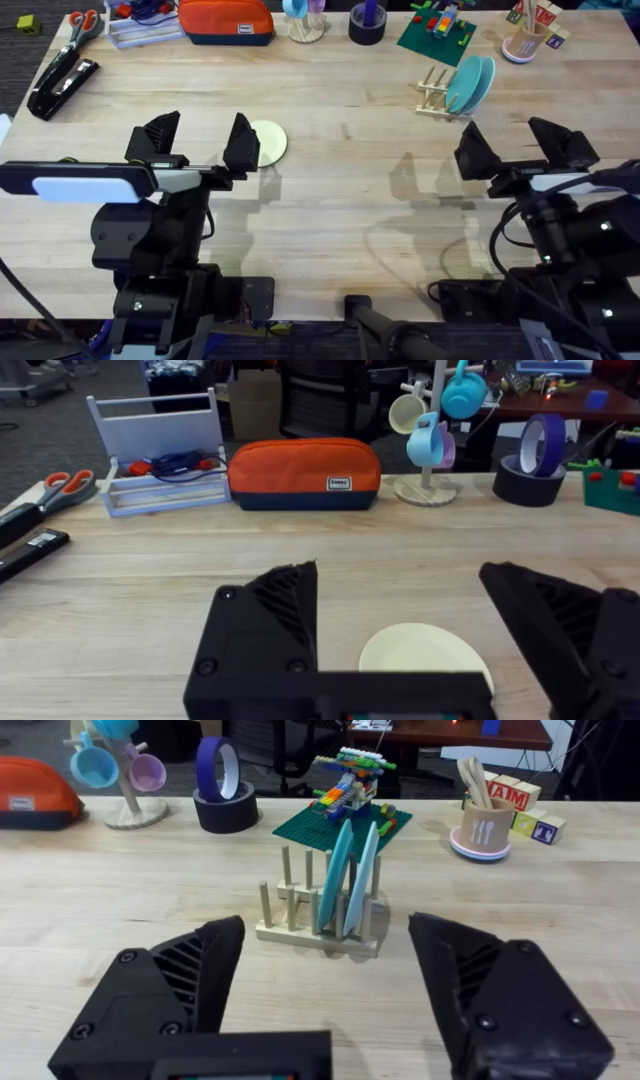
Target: Pick up the plates from the table one by one and place each into a slot on the dish rack.
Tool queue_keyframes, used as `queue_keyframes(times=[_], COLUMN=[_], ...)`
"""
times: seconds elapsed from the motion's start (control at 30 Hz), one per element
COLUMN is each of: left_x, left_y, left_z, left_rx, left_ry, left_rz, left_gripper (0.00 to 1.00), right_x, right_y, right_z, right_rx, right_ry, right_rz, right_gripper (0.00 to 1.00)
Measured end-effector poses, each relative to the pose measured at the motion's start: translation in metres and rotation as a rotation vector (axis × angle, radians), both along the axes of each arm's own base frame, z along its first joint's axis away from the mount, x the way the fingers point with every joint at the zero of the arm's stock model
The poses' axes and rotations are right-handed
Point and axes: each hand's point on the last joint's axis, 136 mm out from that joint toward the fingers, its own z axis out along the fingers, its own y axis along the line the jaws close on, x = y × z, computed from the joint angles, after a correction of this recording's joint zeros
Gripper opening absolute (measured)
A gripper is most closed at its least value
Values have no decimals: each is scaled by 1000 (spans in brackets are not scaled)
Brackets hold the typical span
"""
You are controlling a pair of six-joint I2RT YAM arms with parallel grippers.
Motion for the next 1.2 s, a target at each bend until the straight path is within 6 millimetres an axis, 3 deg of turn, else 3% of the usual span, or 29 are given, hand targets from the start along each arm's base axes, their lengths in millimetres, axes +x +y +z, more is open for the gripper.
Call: queue_keyframes(times=[0.6,0.8,1.03,1.2], left_x=[0,-1,0,-1], left_y=[0,0,0,0], left_z=[0,-13,15,18], left_rx=[3,3,4,3], left_ry=[1,52,-60,-60], left_rz=[0,0,0,-1], left_gripper=[994,994,993,993], right_x=[-1,-1,0,0], right_y=[0,0,0,7], right_z=[-4,-4,1,3], right_rx=[0,0,0,4], right_ry=[19,18,-2,-11], right_rz=[0,0,1,43], right_gripper=[994,993,995,994])
